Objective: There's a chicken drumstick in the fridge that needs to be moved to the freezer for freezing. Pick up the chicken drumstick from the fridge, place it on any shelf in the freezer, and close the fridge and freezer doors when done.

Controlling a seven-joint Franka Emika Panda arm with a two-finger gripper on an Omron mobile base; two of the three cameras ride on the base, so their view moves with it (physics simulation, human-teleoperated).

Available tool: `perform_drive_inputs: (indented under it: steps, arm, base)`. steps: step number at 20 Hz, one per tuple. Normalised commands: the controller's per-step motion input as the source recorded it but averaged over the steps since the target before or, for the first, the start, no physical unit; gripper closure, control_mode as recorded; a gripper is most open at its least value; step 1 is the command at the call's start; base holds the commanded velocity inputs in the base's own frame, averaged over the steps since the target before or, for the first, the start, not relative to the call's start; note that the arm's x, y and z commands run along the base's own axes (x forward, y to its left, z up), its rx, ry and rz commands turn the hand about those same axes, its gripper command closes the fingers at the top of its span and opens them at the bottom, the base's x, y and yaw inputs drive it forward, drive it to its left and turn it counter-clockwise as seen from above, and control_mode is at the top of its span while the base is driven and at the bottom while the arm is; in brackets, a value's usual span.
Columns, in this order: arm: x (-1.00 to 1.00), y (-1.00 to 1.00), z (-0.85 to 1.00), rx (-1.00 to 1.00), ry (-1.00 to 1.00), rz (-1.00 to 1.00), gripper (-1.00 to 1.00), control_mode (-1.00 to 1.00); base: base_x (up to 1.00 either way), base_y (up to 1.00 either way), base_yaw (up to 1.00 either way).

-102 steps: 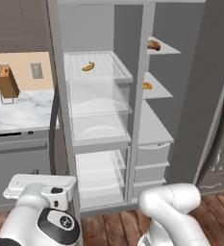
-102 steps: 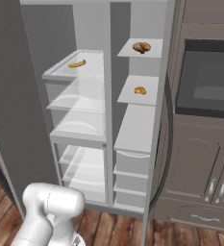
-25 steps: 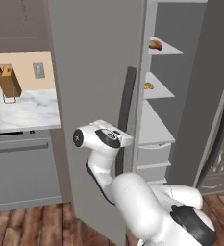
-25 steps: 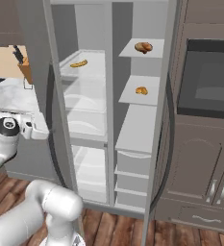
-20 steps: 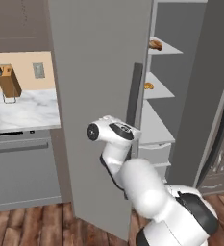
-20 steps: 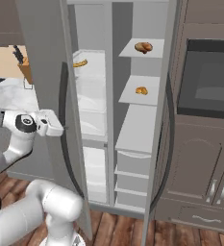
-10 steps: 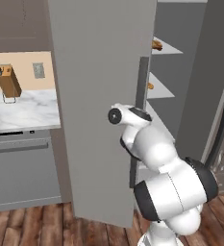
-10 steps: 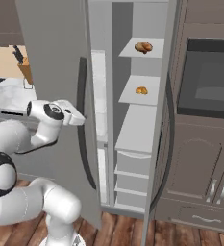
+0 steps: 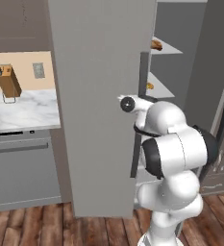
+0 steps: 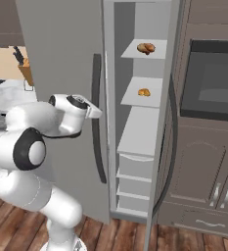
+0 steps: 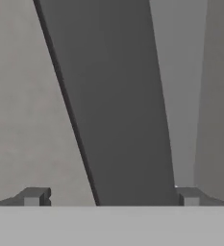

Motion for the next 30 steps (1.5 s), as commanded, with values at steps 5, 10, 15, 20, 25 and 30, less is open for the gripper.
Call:
perform_drive_inputs:
  steps: [5,10,15,20,25,30]
  arm:
    - [0.81,-0.14,0.15,0.02,0.00,0.04,-1.00,-1.00]
    - [0.78,-0.09,0.14,0.00,0.00,0.03,-1.00,-1.00]
    - [0.46,-0.07,0.36,0.00,-0.03,0.03,-1.00,-1.00]
    - [0.24,-0.11,0.68,0.02,-0.12,0.04,-1.00,-1.00]
    - [0.05,-0.05,0.98,0.01,-0.17,0.04,-1.00,-1.00]
    - [-0.09,0.00,0.91,0.00,-0.17,0.04,-1.00,-1.00]
  base:
    - [0.00,0.00,0.00]
    - [0.00,0.00,0.00]
    - [0.00,0.00,0.00]
    - [0.00,0.00,0.00]
    - [0.00,0.00,0.00]
    - [0.00,0.00,0.00]
